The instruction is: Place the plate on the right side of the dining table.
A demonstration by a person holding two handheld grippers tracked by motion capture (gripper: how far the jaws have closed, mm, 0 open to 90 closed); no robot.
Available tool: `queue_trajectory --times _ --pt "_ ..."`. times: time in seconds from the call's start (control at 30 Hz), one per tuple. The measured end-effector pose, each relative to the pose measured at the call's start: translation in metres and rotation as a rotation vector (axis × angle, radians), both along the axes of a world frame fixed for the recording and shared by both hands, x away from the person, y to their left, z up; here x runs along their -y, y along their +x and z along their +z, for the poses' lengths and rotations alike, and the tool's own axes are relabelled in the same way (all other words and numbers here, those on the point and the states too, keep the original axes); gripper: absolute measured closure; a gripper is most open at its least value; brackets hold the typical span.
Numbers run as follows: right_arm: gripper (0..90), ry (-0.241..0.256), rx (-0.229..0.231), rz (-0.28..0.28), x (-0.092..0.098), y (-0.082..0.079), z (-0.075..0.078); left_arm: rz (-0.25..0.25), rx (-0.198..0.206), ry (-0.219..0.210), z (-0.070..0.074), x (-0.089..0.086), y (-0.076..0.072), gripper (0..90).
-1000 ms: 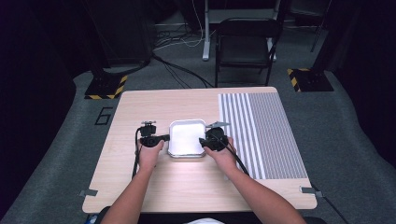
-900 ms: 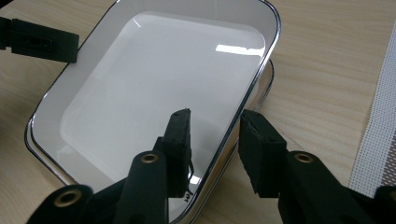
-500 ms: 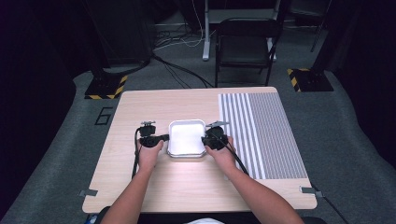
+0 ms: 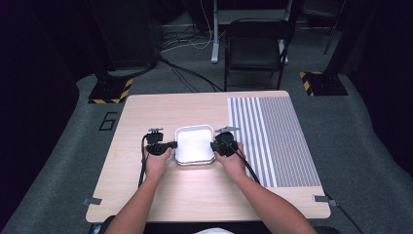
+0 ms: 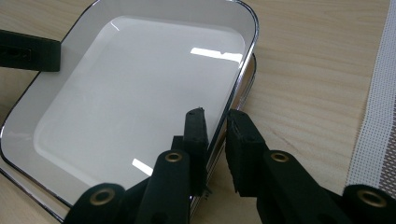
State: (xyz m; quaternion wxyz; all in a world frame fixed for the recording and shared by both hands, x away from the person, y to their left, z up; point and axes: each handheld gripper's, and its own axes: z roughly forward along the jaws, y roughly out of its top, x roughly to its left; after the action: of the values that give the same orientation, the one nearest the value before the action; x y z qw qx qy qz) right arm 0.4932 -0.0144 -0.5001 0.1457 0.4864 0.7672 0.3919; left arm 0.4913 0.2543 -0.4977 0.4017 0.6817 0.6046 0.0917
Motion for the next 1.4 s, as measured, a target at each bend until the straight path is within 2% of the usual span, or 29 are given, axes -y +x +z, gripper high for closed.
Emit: queue_trajectory --times 0.23,0.43,0.9,1.17,1.27,1.3,1.4 --pt "78.5 0.01 -0.011 -0.001 0.001 -0.001 0.002 0.005 0.018 0.023 0.005 0.002 -0.002 84.3" --pt "79.3 0.027 0.0 -0.001 0.002 -0.001 0.006 0.015 0.04 0.009 0.008 0.001 -0.003 85.2" --pt "81.2 0.046 -0.044 -0.01 0.002 0.002 0.011 0.024 0.066 -0.01 0.015 -0.001 -0.003 87.5" --pt "81.9 0.062 -0.072 -0.017 0.003 0.003 0.013 0.023 0.072 -0.003 0.019 -0.001 -0.005 87.8" --pt "81.8 0.058 -0.065 -0.011 0.002 0.003 0.014 0.023 0.076 0.0 0.02 -0.001 -0.005 87.9" --pt "82.0 0.064 -0.077 -0.017 0.002 0.002 0.016 0.022 0.08 0.004 0.021 -0.001 -0.005 87.9" --pt "82.2 0.077 -0.073 -0.018 0.002 0.002 0.019 0.02 0.085 0.003 0.023 -0.001 -0.005 87.9"
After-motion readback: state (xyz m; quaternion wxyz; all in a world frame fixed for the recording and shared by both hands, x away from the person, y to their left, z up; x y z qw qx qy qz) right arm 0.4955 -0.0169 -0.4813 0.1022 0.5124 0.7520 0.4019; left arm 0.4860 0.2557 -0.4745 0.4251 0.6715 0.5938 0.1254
